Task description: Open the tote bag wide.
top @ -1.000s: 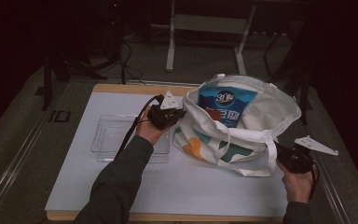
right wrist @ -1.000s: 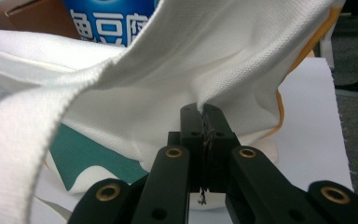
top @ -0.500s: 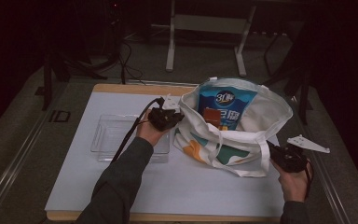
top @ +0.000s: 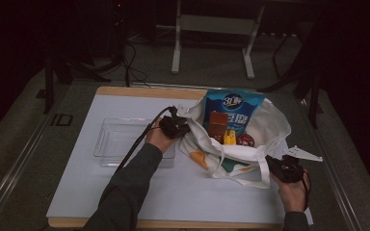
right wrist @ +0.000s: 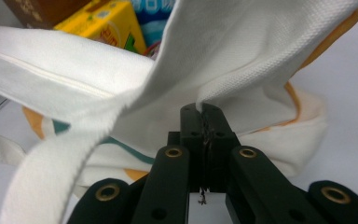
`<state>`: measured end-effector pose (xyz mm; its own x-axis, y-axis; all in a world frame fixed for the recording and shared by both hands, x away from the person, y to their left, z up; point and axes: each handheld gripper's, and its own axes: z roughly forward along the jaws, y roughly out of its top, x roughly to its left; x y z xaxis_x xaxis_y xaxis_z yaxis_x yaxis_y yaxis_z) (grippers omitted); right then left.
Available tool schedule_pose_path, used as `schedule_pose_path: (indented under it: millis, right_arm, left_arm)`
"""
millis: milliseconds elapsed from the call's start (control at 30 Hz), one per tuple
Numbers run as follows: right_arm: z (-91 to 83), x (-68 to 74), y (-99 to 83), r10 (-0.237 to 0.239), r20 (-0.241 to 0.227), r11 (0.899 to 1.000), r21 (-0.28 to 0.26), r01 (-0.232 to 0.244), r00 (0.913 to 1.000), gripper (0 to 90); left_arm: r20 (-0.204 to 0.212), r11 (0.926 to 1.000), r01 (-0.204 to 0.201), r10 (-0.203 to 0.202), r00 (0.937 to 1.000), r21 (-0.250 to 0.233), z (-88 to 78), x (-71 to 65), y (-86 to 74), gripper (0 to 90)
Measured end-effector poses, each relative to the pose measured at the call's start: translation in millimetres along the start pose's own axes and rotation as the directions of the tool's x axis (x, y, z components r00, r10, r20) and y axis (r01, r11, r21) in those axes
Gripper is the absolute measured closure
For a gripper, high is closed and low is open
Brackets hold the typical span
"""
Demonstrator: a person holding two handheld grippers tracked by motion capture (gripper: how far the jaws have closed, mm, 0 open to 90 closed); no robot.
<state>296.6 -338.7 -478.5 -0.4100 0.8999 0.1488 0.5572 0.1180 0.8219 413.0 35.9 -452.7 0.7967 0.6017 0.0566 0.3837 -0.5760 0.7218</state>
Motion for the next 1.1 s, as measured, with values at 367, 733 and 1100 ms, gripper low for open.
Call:
schedule_pose_path:
  millis: [367,733,1100]
  right_arm:
    - [22.4,4.4,-12.8,-0.011,0.024,0.997,0.075,0.009,0.9996,88.7]
    - [39.2,-0.3,-25.0,0.02,0.079,0.988,0.15,-0.032,0.9967,88.1]
    - [15.1,-4.9,-20.9,0.039,0.076,0.995,0.093,-0.046,0.9964,70.8]
  left_arm:
    - [0.014,0.9981,0.005,-0.006,0.9999,0.062,16.0,-4.0,-1.2,87.0]
    - [0.019,0.9926,0.027,-0.03,0.9994,0.119,26.6,-1.2,-5.4,86.0]
    - [0.025,0.9975,-0.042,0.041,0.9988,0.056,0.0,1.0,-13.0,61.7]
